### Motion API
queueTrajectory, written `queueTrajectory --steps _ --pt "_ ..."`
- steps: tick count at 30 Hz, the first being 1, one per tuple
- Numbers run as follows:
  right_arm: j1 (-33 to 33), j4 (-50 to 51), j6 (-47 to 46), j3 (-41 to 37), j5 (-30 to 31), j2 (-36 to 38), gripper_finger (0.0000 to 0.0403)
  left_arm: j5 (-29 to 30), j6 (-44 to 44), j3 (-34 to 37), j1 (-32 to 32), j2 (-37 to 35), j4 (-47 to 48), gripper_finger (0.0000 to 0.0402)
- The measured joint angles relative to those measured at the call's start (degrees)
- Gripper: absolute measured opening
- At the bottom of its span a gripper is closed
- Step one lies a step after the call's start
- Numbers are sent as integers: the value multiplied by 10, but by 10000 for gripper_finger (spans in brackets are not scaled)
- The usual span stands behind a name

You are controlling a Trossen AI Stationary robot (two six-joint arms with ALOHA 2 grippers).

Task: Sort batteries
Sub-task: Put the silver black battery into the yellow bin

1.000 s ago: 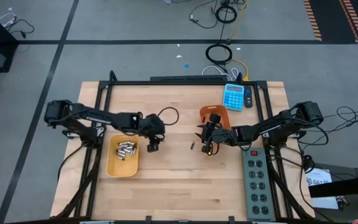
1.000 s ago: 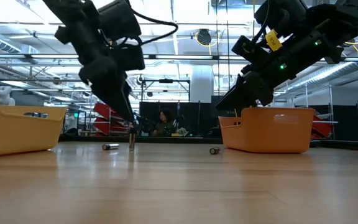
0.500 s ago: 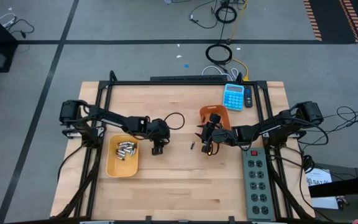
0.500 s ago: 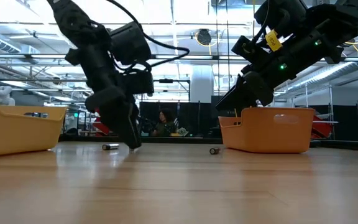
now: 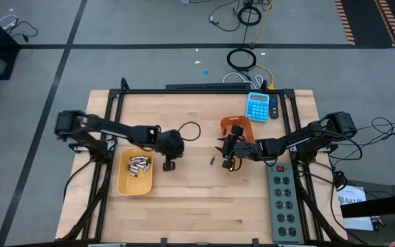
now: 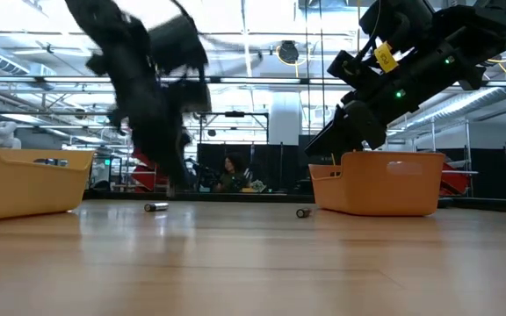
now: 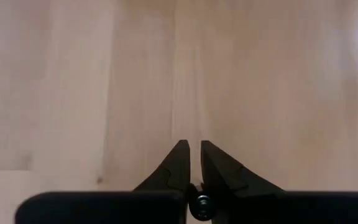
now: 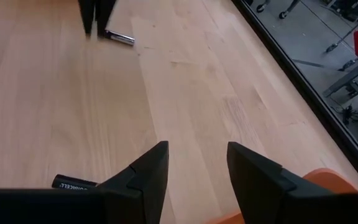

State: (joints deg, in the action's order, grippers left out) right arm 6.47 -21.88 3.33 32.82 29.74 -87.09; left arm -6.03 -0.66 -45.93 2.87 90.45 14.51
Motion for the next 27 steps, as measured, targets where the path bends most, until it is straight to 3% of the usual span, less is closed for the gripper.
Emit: queueTrajectory --steps 4,8,13,16,19,23,27 --pt "0 3 -7 0 0 0 155 -22 37 -23 0 -90 94 28" --pt "0 4 -7 0 0 0 155 -90 152 -30 4 -164 238 28" --pt "0 4 -7 0 0 0 155 -52 233 -8 -20 -202 410 28" --pt "0 3 -9 0 0 0 155 -23 289 23 -33 -212 409 50" --pt "0 3 -10 0 0 0 155 -32 316 38 -37 -215 394 107" --pt "0 3 -10 0 0 0 155 -40 317 36 -38 -216 395 175" --pt "0 3 -10 0 0 0 155 -41 284 21 -37 -216 345 200"
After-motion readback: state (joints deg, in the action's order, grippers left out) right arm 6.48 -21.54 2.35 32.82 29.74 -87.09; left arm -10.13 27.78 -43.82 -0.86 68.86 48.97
